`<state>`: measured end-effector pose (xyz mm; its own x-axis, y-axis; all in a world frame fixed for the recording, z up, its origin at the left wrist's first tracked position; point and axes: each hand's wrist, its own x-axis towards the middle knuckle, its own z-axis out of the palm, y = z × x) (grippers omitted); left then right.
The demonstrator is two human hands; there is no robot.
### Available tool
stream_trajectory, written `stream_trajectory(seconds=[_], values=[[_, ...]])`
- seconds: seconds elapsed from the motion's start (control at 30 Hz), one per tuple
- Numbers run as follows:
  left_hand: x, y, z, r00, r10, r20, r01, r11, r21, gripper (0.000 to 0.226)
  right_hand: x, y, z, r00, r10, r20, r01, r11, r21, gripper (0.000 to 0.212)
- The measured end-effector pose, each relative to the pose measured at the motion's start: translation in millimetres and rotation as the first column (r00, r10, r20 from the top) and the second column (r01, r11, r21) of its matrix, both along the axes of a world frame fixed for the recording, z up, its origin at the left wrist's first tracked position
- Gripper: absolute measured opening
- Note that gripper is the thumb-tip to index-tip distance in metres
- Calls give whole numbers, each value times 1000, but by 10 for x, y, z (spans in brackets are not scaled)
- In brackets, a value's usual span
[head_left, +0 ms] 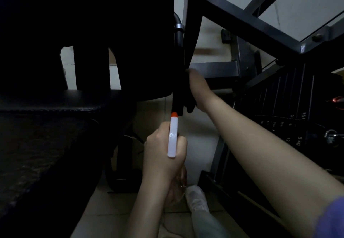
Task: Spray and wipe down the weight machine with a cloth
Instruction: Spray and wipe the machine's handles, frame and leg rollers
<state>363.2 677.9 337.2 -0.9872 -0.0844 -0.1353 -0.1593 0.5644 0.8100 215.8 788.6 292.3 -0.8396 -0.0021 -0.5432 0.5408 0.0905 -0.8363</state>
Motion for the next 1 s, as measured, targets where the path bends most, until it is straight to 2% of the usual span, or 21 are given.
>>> stream_trajectory(seconds=[0.13, 0.33, 0.43, 0.5, 0.63, 0.77, 0.83, 0.9, 0.97, 1.0], values=[[51, 3, -45, 1000, -24, 18, 24, 1000, 13, 12, 320, 47, -145, 992, -50, 117, 83, 952, -296, 34], [54, -22, -64, 1000, -13, 20, 12, 1000, 17, 11, 480, 101, -96, 979, 23, 200, 45, 942, -331, 33], [57, -38, -49, 999, -17, 28, 17, 1000, 10, 12, 555, 78, -86, 939, -38, 342, 191, 884, -427, 39], [68, -51, -53, 999, -22, 39, 22, 1000, -4, 12, 629, 23, -101, 895, -162, 415, 356, 821, -447, 43], [121, -76, -79, 999, -20, 48, 20, 1000, 6, 10, 817, -120, -206, 776, -324, 542, 592, 673, -444, 44], [186, -97, -101, 998, -14, 64, 12, 999, 37, 8, 939, -260, -126, 704, -398, 588, 691, 576, -437, 46], [211, -115, -117, 996, -14, 85, 11, 999, 43, 5, 1026, -287, -96, 711, -375, 594, 671, 614, -416, 48], [227, -133, -116, 995, -3, 96, -1, 999, 39, 6, 1081, -279, -51, 728, -377, 572, 628, 701, -337, 48], [239, -150, -99, 996, 7, 93, -10, 999, 37, 9, 1069, -220, -41, 737, -473, 483, 616, 764, -193, 43], [244, -158, -87, 996, 7, 94, -11, 999, 40, 10, 1031, -188, -28, 723, -565, 396, 648, 755, -105, 40]])
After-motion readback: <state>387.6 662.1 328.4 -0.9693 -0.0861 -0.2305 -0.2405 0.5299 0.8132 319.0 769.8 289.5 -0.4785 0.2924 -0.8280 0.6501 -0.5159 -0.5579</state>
